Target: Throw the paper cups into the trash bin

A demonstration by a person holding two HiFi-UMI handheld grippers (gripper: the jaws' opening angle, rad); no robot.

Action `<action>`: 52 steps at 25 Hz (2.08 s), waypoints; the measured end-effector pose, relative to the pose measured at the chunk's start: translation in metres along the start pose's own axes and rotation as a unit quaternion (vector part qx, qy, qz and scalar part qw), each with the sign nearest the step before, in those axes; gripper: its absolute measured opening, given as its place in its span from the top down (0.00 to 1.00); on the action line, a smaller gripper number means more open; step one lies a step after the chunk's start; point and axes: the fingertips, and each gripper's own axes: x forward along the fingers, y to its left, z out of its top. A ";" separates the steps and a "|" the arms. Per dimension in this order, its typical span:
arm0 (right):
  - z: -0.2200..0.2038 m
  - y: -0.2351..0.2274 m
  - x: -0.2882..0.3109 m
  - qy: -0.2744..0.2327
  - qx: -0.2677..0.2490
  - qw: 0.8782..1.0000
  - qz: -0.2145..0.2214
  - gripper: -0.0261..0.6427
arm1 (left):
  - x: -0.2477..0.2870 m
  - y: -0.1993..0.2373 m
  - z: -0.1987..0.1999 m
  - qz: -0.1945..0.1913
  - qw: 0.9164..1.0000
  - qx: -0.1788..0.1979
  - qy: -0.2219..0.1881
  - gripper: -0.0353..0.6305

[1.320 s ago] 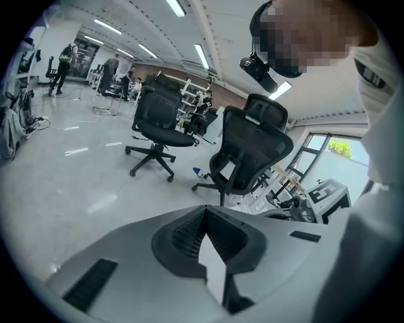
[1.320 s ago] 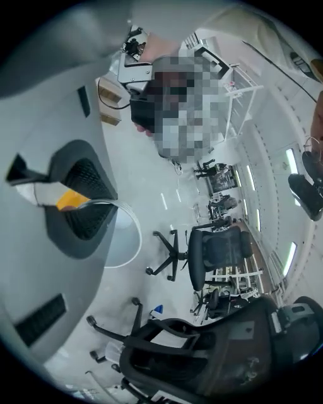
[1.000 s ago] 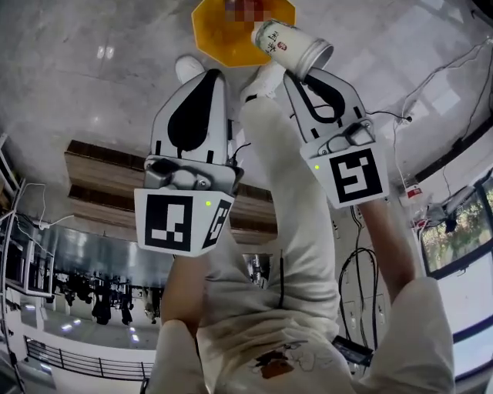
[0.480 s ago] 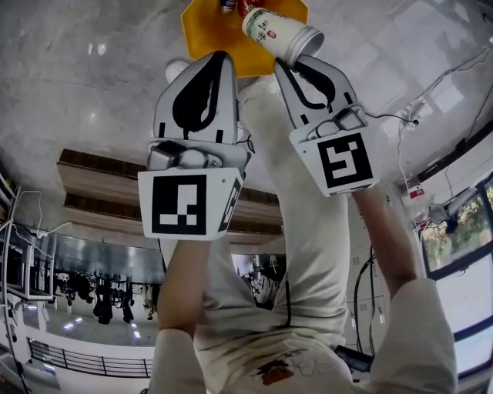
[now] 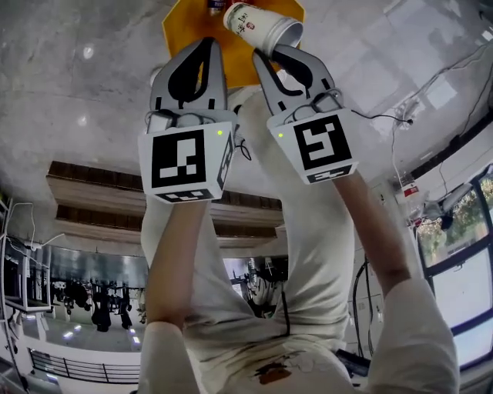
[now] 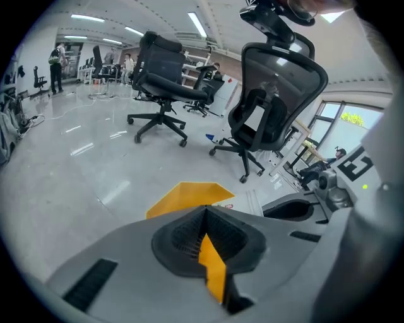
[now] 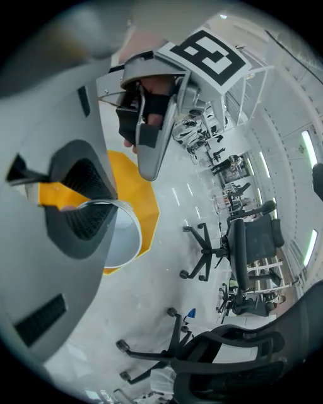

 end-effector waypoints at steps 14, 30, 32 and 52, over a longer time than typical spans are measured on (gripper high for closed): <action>-0.023 -0.019 0.047 0.030 0.097 0.995 -0.017 0.92 | 0.046 0.029 -0.038 -0.005 0.997 0.015 0.075 0.94; -0.035 -0.008 0.061 0.056 0.048 0.997 -0.023 0.75 | 0.049 0.044 -0.046 0.026 0.994 0.026 0.099 0.94; -0.034 -0.007 0.061 0.056 0.042 0.997 -0.028 0.75 | 0.047 0.045 -0.046 0.026 0.994 0.025 0.099 0.94; 0.047 0.015 -0.034 0.029 0.045 0.996 -0.072 0.95 | -0.037 -0.001 0.008 0.025 0.997 -0.016 0.069 0.94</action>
